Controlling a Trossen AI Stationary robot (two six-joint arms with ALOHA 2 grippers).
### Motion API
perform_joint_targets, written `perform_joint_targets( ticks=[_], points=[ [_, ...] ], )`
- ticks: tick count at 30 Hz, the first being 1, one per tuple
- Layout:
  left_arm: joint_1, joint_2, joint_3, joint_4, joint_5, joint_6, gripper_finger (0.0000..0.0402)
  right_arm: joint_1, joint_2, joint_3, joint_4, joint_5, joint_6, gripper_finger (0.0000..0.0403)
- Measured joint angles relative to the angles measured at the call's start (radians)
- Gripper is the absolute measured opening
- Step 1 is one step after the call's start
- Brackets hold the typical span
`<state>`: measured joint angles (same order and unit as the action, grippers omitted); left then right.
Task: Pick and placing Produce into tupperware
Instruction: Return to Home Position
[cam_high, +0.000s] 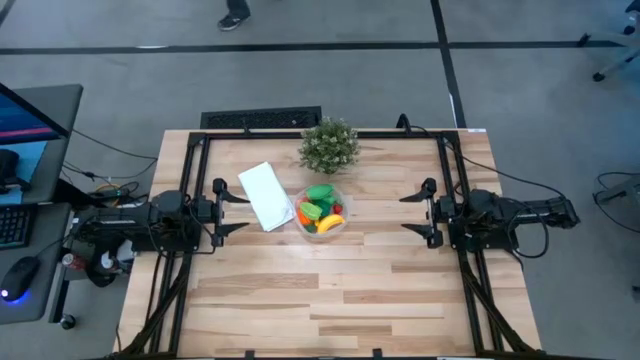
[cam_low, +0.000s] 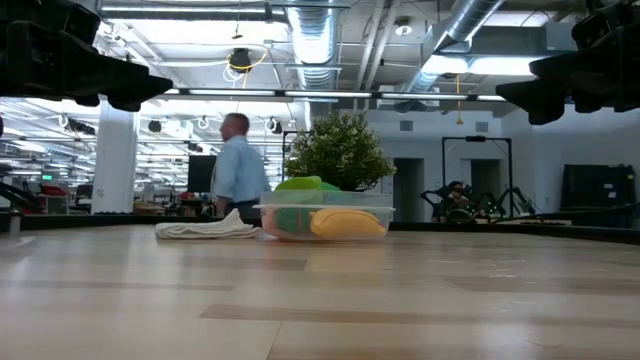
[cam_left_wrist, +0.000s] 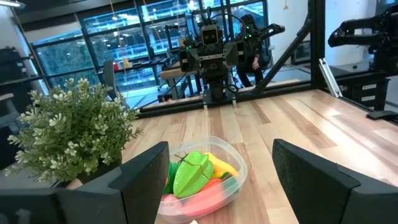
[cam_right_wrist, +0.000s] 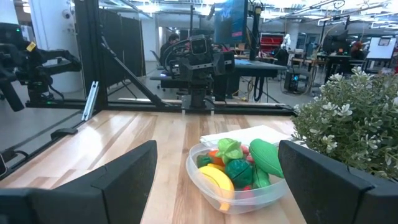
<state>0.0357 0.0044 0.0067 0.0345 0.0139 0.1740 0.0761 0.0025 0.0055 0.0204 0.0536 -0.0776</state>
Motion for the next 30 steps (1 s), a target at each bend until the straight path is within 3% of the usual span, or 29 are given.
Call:
perform_joint_targets(
  ticks=[30],
  points=[
    [0.000,0.000,0.000,0.000,0.000,-0.008,0.0277,0.000,0.000,0.000,0.000,0.000,0.000,0.0328]
  ],
)
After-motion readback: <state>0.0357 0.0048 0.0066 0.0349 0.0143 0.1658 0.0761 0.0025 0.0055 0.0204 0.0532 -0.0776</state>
